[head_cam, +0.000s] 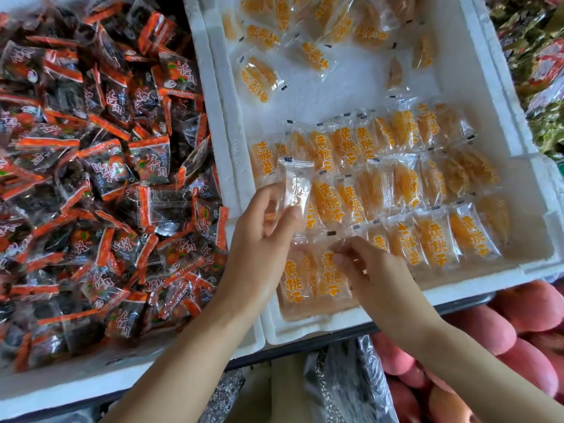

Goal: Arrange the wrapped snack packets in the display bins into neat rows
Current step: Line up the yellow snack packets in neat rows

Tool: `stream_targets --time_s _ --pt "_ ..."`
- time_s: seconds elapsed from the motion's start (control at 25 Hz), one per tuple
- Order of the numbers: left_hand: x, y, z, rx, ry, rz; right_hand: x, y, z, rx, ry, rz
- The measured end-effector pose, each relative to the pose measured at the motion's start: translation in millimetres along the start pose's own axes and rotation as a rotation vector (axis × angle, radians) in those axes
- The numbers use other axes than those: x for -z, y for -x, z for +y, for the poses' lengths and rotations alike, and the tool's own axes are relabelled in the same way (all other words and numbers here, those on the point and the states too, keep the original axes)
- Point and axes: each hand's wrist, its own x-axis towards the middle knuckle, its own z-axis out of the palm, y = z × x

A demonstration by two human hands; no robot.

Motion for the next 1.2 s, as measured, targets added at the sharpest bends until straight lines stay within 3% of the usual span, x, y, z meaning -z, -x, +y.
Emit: stream_targets --time_s 0.28,0.48,0.64,0.72,0.8,0.88,0.96,1.04,1.16,1.2 --pt "4.7 5.2 -16.0 0.041 0.014 0.053 -6.8 -6.3 -7.6 0.024 0.207 0.02" --pt "3.2 9.6 -14.2 0.094 0.089 0.008 -5.7 -5.9 -7.8 0.03 0.187 0.058" --pt "2.5 11.0 -17.3 0.12 0.19 -0.095 7.3 1.0 -11.0 0.088 -0.204 0.096" --pt "0.5 14.4 -18.5 -0.015 0.075 -0.161 21.5 1.4 -20.3 -0.029 -0.498 0.066" --pt "-3.7 14.1 -18.1 -0.207 -0.126 -0.191 36.1 -0.8 -21.5 -0.235 -0.777 -0.073" --pt "-7.5 12.6 -19.9 -0.357 -0.288 -0.18 46.4 -0.6 -20.7 -0.368 -0.918 -0.222" --pt "-9.9 10.7 -20.4 -0.424 -0.363 -0.174 49.6 3.1 -16.4 -0.395 -0.975 -0.255" --pt "-12.9 11.8 -18.6 -0.362 -0.337 -0.217 51.2 7.5 -10.5 -0.355 -0.952 -0.203" --pt "-15.0 12.1 -14.5 -0.044 -0.049 -0.255 51.4 13.7 -4.8 -0.277 -0.848 -0.154" --pt "-16.1 10.3 -14.6 -0.019 -0.009 -0.242 50.8 14.7 -3.8 -0.258 -0.817 -0.151"
